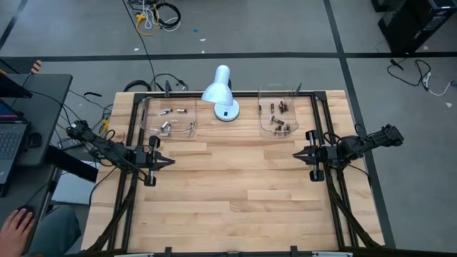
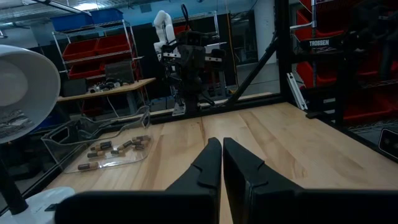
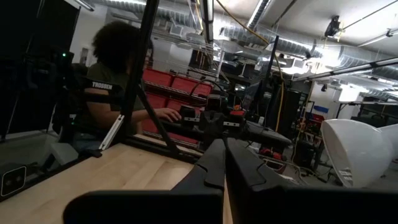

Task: Sort batteries
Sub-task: Return to Home Position

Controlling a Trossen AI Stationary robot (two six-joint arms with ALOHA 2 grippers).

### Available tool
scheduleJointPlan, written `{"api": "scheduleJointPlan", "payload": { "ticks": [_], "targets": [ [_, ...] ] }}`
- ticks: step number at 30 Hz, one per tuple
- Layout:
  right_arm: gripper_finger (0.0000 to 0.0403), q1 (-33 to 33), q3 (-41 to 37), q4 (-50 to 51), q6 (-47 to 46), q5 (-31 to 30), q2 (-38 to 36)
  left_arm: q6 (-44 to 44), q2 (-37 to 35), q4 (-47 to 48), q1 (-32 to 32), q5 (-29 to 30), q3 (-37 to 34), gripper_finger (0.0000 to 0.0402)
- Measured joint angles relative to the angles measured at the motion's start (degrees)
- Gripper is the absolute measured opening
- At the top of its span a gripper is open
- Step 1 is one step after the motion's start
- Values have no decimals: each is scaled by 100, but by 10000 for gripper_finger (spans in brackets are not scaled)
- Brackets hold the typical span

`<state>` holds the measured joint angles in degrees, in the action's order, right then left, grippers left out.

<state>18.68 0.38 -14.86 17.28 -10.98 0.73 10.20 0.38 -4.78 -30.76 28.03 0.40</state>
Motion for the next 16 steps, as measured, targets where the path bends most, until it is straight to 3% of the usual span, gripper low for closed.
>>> {"api": "scheduleJointPlan", "payload": {
  "ticks": [16],
  "targets": [
    [2,2,0,0,0,1,1,0,0,-1,1,0,0,14]
  ]
}}
